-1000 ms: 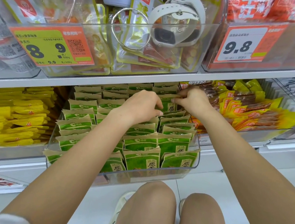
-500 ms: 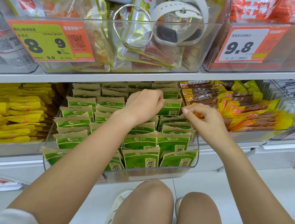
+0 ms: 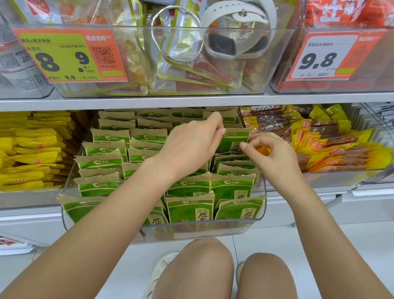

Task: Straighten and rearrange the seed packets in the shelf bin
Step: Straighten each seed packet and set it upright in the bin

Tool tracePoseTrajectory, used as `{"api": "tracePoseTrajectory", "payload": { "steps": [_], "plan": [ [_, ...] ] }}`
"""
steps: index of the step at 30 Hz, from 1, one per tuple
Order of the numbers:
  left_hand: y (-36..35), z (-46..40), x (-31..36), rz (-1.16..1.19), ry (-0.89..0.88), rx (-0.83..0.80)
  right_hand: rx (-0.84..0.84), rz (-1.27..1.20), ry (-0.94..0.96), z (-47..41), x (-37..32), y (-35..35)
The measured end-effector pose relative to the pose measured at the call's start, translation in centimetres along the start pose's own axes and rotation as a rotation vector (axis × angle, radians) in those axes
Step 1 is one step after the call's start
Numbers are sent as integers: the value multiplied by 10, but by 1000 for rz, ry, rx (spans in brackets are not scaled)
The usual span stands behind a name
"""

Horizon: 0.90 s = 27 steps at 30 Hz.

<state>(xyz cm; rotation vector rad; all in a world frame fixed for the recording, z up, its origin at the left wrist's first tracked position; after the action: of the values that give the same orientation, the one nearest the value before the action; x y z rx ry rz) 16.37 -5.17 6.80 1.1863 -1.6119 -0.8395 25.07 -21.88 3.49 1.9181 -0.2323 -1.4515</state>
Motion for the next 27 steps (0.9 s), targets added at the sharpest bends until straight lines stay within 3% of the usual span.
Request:
{"api": "tracePoseTrajectory", "payload": {
  "steps": [5, 9, 18, 27],
  "plan": [
    [15, 1, 6, 107, -42, 133, -2, -110, -37, -4, 0, -1],
    [27, 2, 9, 207, -45, 189, -96, -103, 14, -7, -4, -1],
    [51, 5, 4, 458, 73, 311, -149, -295, 56, 0, -17, 6],
    [56, 13, 2, 514, 137, 393, -176, -331, 36, 4, -21, 13]
  ]
}}
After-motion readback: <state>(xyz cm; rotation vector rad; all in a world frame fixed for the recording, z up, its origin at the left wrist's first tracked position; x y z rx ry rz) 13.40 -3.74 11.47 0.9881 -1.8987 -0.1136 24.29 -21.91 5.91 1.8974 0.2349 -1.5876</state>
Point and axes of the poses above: each hand's wrist, its own z-axis away from the middle knuckle, its own y-axis out of the back of the hand, x = y × z, the point moved 1 cm from there along -z, towards the middle knuckle, and after that the axes turned 5 degrees about -y, right-handed, at the moved point
